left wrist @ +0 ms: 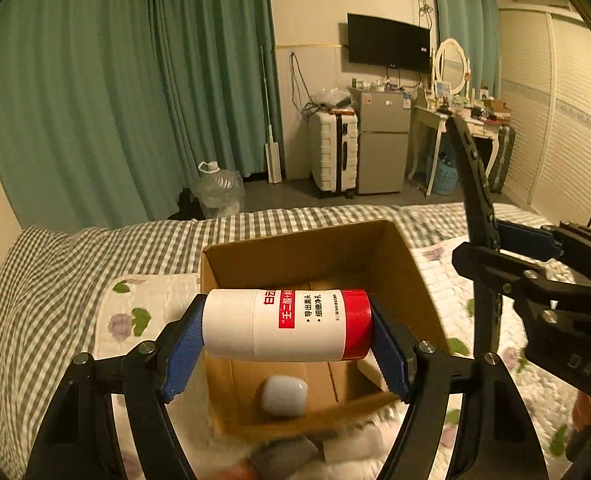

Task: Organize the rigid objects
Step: 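Move both items over the box and release them inside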

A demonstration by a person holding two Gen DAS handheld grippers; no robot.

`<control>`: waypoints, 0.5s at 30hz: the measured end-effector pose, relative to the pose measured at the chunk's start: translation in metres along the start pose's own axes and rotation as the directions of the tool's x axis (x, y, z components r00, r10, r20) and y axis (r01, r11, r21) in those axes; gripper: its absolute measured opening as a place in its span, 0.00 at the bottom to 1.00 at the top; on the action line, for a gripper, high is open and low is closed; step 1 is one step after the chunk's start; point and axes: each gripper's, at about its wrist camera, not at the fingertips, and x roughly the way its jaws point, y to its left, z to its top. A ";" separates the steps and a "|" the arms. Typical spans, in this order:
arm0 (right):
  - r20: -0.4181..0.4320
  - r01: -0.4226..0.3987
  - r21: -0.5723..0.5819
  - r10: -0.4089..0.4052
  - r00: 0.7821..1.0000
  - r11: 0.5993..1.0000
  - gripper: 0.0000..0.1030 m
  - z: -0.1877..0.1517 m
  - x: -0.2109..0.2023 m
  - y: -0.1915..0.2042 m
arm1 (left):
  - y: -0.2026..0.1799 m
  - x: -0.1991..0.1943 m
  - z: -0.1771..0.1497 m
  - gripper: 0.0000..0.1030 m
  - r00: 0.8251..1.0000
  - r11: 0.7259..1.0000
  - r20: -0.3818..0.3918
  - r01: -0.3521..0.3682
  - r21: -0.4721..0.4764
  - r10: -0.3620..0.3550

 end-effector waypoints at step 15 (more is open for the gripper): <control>-0.079 -0.031 0.012 0.032 0.996 0.999 0.39 -0.023 0.074 -0.014 | -0.004 0.083 -0.027 0.77 0.995 1.000 -0.097 -0.012 0.013 0.014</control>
